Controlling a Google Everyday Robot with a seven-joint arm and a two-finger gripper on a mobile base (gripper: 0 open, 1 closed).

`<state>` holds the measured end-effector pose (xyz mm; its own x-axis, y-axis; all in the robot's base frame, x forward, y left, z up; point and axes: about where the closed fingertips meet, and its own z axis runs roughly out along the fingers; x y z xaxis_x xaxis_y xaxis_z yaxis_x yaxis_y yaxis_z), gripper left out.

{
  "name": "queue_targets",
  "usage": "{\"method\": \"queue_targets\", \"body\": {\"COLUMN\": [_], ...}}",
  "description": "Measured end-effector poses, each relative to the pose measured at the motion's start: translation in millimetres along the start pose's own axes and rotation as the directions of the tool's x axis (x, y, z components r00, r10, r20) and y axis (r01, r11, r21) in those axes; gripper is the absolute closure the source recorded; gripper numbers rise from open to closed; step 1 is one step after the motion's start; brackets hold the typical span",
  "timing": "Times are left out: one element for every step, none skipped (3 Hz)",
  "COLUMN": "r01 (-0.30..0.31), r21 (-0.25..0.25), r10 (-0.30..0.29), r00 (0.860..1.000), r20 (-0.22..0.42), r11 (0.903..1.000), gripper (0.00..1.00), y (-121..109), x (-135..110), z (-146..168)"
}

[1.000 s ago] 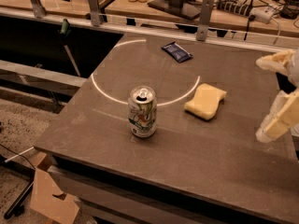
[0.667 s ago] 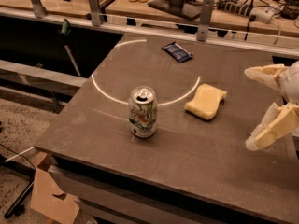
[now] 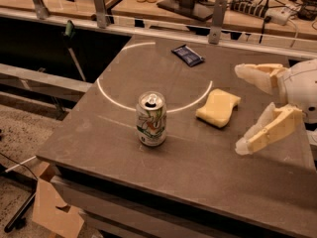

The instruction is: Move 7up can near rxbar blueberry

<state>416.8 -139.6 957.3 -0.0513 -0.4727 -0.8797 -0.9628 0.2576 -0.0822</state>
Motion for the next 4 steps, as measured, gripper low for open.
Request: {"method": "queue_targets", "body": {"r01": [-0.017, -0.015, 0.005, 0.011], "r21": [0.002, -0.03, -0.067, -0.065], "r10": [0.016, 0.017, 0.003, -0.001], "r00": [1.0, 0.998, 0.994, 0.99], "r20": [0.024, 0.067, 0.108, 0.142], "r11": [0.9999, 0.9994, 0.9978, 0.9978], "gripper": [0.0, 0.0, 0.0, 0.0], "y": [3, 12, 44, 81], "x": [0, -4, -19, -40], "z": [4, 38, 61, 69]}}
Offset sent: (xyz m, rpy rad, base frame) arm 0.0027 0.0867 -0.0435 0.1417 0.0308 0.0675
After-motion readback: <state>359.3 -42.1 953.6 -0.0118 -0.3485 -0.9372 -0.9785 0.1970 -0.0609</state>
